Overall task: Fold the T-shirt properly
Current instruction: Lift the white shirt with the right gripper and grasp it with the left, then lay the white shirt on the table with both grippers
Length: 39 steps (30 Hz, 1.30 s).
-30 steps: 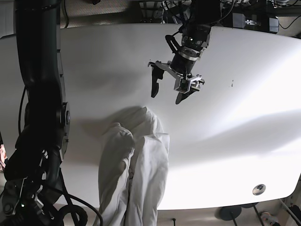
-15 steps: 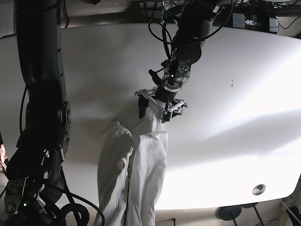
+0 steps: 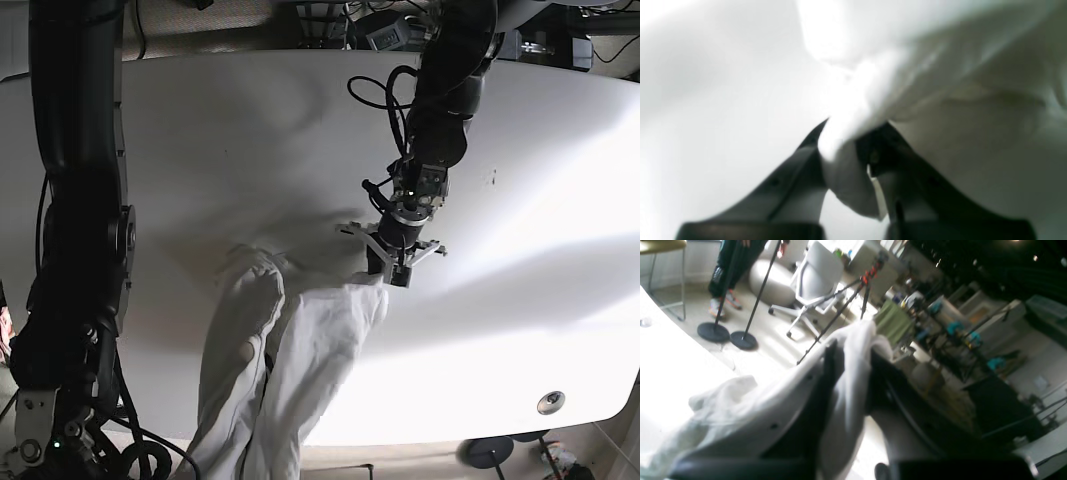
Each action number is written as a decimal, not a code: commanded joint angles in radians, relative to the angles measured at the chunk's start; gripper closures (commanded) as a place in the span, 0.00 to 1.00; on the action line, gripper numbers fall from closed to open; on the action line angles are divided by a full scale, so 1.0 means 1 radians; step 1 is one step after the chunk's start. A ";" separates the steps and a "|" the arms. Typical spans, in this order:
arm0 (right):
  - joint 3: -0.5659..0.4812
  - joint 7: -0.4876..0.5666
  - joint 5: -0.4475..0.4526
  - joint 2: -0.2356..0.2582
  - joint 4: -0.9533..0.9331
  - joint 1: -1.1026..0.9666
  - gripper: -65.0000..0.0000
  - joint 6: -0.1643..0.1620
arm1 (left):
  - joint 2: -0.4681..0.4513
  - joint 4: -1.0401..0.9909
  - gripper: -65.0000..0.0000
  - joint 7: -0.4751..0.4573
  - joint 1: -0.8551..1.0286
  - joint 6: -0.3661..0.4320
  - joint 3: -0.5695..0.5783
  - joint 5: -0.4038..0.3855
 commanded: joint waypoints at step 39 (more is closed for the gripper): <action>0.582 0.180 -0.003 -0.008 0.364 -1.212 0.97 0.068 | -0.210 0.633 1.00 0.462 0.283 -0.613 -0.596 -0.001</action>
